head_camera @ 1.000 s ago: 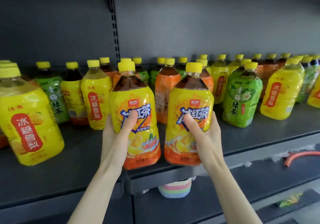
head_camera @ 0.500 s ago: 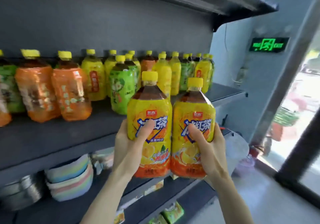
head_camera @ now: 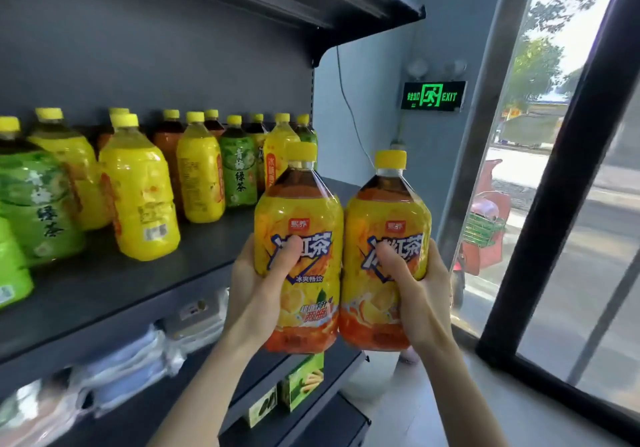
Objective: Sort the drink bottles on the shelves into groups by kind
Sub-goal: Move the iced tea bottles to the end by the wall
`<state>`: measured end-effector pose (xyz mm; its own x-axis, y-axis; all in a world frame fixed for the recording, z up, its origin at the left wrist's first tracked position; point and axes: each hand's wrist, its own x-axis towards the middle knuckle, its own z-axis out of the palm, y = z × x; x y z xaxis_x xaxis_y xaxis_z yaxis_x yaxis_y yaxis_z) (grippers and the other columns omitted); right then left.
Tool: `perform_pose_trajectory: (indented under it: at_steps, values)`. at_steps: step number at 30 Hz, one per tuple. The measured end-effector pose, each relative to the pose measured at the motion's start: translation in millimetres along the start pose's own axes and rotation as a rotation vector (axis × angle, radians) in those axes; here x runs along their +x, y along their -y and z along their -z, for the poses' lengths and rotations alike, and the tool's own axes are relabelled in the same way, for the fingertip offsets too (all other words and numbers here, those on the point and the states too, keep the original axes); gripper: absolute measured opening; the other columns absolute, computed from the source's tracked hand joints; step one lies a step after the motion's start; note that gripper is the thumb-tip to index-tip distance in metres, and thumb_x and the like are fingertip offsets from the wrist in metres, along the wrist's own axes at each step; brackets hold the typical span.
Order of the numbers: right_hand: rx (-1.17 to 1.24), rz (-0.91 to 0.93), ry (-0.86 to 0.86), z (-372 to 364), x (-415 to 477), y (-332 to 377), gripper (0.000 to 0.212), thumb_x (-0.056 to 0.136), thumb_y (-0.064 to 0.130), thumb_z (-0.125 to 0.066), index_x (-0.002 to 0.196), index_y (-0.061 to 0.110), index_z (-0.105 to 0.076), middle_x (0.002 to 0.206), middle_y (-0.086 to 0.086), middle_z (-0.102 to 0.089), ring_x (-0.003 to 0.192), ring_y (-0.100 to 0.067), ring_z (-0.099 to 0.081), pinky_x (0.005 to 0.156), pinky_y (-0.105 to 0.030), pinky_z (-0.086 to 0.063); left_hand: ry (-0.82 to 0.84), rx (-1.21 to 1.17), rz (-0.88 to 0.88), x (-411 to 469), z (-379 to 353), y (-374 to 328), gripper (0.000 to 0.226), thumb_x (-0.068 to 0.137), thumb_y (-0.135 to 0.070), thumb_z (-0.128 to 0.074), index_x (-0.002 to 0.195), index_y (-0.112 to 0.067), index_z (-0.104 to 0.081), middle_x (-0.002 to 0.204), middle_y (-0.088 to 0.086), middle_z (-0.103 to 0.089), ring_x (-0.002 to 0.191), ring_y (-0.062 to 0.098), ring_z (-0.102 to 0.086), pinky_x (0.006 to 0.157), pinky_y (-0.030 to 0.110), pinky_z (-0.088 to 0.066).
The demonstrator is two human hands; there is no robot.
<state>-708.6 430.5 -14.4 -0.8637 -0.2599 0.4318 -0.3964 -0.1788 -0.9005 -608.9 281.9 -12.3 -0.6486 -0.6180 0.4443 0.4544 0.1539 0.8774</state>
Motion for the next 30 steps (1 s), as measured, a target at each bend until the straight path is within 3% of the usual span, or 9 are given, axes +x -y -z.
perform_pose_trajectory:
  at_steps: [3, 7, 10, 13, 19, 24, 27, 30]
  values:
    - [-0.036, 0.01, -0.013, 16.6, 56.4, -17.9, 0.047, 0.051, 0.067, -0.068, 0.089, 0.041, -0.06, 0.086, 0.014, -0.073, 0.078, -0.008, -0.071, 0.064, -0.025, -0.055, 0.034, -0.006, 0.005, 48.3, -35.4, 28.4, 0.052, 0.063, -0.063, -0.06, 0.104, -0.032, -0.063, 0.096, -0.005, -0.073, 0.088, 0.017, -0.07, 0.071, 0.032, -0.058]
    - [-0.028, 0.034, -0.04, 39.9, 125.0, -40.2, 0.047, 0.05, 0.065, -0.068, 0.088, 0.039, -0.059, 0.085, 0.017, -0.072, 0.076, -0.007, -0.07, 0.058, -0.019, -0.054, 0.065, -0.025, 0.006, 105.1, -85.0, 58.2, 0.029, 0.073, -0.054, -0.061, 0.098, -0.039, -0.066, 0.095, -0.008, -0.073, 0.088, 0.015, -0.07, 0.067, 0.029, -0.057]
    - [-0.029, 0.03, -0.06, 57.2, 169.6, -63.2, 0.051, 0.051, 0.067, -0.068, 0.093, 0.038, -0.059, 0.088, 0.014, -0.072, 0.079, -0.01, -0.071, 0.066, -0.028, -0.058, 0.085, -0.012, -0.031, 141.4, -119.3, 77.2, 0.017, 0.076, -0.045, -0.056, 0.087, -0.054, -0.066, 0.09, -0.018, -0.072, 0.084, 0.007, -0.069, 0.063, 0.023, -0.056]
    - [-0.024, 0.025, -0.048, 70.7, 217.3, -88.3, 0.04, 0.053, 0.067, -0.068, 0.087, 0.048, -0.061, 0.088, 0.012, -0.073, 0.08, -0.012, -0.071, 0.071, -0.035, -0.059, 0.069, 0.01, -0.033, 175.7, -149.2, 101.5, 0.014, 0.075, -0.049, -0.062, 0.088, -0.051, -0.067, 0.091, -0.012, -0.073, 0.086, 0.012, -0.07, 0.064, 0.024, -0.056]
    - [0.006, 0.011, 0.086, 85.2, 316.8, -135.6, 0.052, 0.056, 0.063, -0.07, 0.095, 0.029, -0.063, 0.089, 0.003, -0.074, 0.082, -0.017, -0.072, 0.077, -0.044, -0.059, -0.087, 0.056, -0.055, 237.8, -198.0, 151.4, 0.038, 0.068, -0.061, -0.06, 0.099, -0.039, -0.066, 0.098, -0.008, -0.073, 0.092, 0.015, -0.069, 0.078, 0.04, -0.057]
    - [0.04, -0.01, 0.231, 77.6, 393.6, -163.4, 0.052, 0.053, 0.061, -0.074, 0.09, 0.026, -0.063, 0.086, 0.003, -0.074, 0.079, -0.017, -0.071, 0.076, -0.048, -0.059, -0.271, 0.108, -0.071, 278.2, -222.4, 178.0, 0.044, 0.068, -0.061, -0.061, 0.106, -0.038, -0.063, 0.103, -0.008, -0.072, 0.096, 0.015, -0.068, 0.083, 0.045, -0.055]
    - [0.08, -0.035, 0.318, 62.4, 427.0, -178.5, 0.053, 0.053, 0.062, -0.073, 0.093, 0.027, -0.063, 0.088, 0.002, -0.074, 0.081, -0.017, -0.071, 0.076, -0.048, -0.059, -0.352, 0.176, -0.075, 296.8, -227.1, 186.5, 0.061, 0.068, -0.061, -0.061, 0.118, -0.027, -0.058, 0.104, -0.009, -0.071, 0.097, 0.011, -0.068, 0.081, 0.038, -0.057]
    - [0.133, -0.05, 0.397, 41.9, 454.9, -190.6, 0.052, 0.056, 0.06, -0.073, 0.096, 0.028, -0.064, 0.091, 0.002, -0.074, 0.083, -0.017, -0.072, 0.077, -0.046, -0.059, -0.437, 0.211, -0.083, 320.1, -224.5, 190.7, 0.058, 0.072, -0.056, -0.064, 0.12, -0.026, -0.055, 0.102, -0.013, -0.071, 0.095, 0.006, -0.067, 0.075, 0.025, -0.056]
